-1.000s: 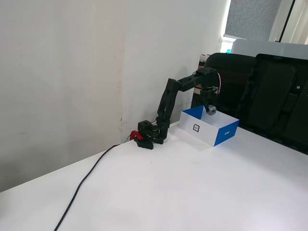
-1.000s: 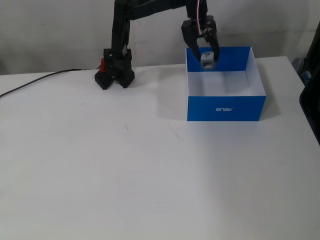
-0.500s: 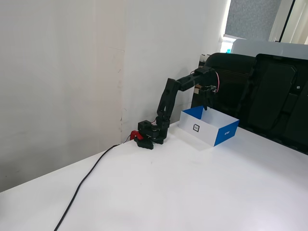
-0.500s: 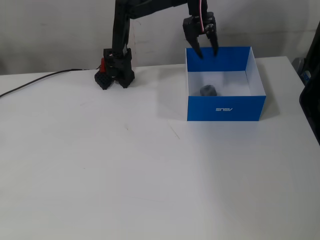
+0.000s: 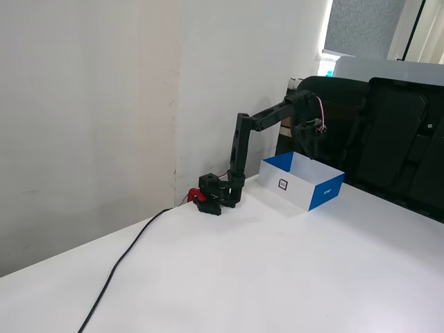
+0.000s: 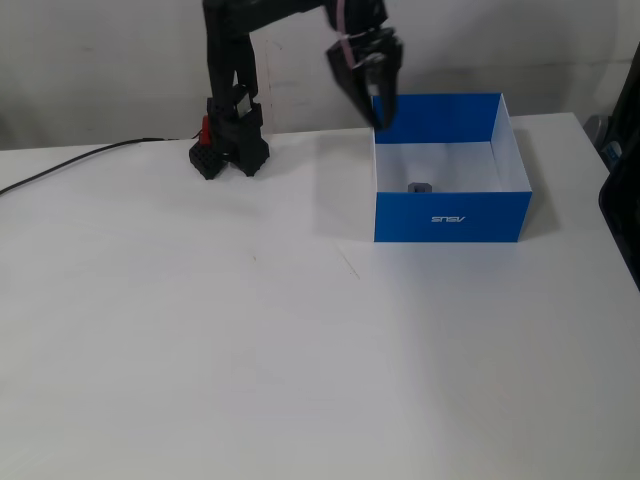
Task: Grasp the gray block and put it in the box.
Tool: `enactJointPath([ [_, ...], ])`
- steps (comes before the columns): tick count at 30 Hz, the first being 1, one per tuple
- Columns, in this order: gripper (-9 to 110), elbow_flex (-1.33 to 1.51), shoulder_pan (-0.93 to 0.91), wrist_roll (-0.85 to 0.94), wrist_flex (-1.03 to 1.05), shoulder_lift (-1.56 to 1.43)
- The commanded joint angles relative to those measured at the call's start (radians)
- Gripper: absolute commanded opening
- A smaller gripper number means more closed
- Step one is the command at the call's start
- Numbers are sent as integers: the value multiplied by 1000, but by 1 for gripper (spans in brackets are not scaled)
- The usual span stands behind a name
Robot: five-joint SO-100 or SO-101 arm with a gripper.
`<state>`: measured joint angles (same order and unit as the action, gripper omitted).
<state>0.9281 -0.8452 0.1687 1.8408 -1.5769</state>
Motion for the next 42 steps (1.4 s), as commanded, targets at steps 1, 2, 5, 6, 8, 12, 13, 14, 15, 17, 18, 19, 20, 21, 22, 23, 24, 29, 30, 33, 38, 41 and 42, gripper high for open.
enactJointPath([
  [1,0,66,150,-17,26,-147],
  [2,0,103,193,-18,17,-170],
  [5,0,270,319,-18,-38,-268],
  [6,0,336,365,-21,-58,-304],
  [8,0,454,454,-28,-94,-360],
  [12,0,699,603,-28,-216,-466],
  [13,0,750,632,-28,-245,-488],
  [14,0,798,658,-28,-273,-509],
  [15,0,844,681,-28,-301,-532],
  [17,0,928,727,-28,-353,-577],
  [18,0,969,749,-28,-380,-603],
  [19,0,1012,767,-28,-411,-630],
  [20,0,1057,784,-28,-439,-663],
  [21,0,1100,798,-28,-463,-695],
  [22,0,1146,811,-28,-488,-733],
  [23,0,1190,824,-28,-506,-775],
  [24,0,1236,834,-28,-523,-821],
  [29,0,1427,881,-37,-574,-1075],
  [30,0,1451,882,-38,-578,-1112],
  [33,0,1531,887,-48,-617,-1193],
  [38,0,1700,916,-49,-670,-1394],
  [41,0,1743,942,-49,-701,-1393],
  [42,0,1769,943,-49,-718,-1393],
])
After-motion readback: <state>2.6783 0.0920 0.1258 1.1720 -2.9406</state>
